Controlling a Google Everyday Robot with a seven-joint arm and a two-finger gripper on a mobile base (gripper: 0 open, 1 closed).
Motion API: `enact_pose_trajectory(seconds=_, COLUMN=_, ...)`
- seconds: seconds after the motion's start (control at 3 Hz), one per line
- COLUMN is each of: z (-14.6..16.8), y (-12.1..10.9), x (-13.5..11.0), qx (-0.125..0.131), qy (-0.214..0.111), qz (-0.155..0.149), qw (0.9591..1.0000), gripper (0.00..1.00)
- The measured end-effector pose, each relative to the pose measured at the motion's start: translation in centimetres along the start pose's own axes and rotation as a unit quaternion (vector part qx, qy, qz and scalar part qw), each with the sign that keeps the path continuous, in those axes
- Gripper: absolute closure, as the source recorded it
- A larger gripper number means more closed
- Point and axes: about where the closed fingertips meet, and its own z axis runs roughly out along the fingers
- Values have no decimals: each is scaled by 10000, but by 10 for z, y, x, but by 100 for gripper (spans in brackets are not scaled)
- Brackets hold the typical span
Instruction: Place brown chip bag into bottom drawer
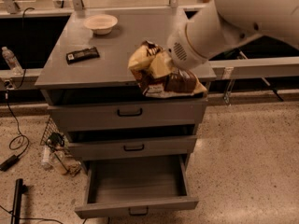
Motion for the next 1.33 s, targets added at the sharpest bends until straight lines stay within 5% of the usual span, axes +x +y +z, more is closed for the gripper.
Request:
enact_pose_trajectory(seconds=0.33, z=44, y=7, x=60, qx=-644, qy=100, qz=1208, qw=9905, gripper=100)
enact_pose_trajectory(seconds=0.67, z=118, y=28, x=136, qx=-1509, qy=253, qz=2486, qw=9564, gripper=100)
enact_pose_trajectory(seconds=1.0, z=168, y=35, x=175, qx=-1959, qy=474, qz=3028, qw=9315, gripper=100)
enact_pose_trajectory(seconds=1.33, z=180, y=36, x=184, qx=-2050, qy=548, qz=3130, qw=9257, gripper=100)
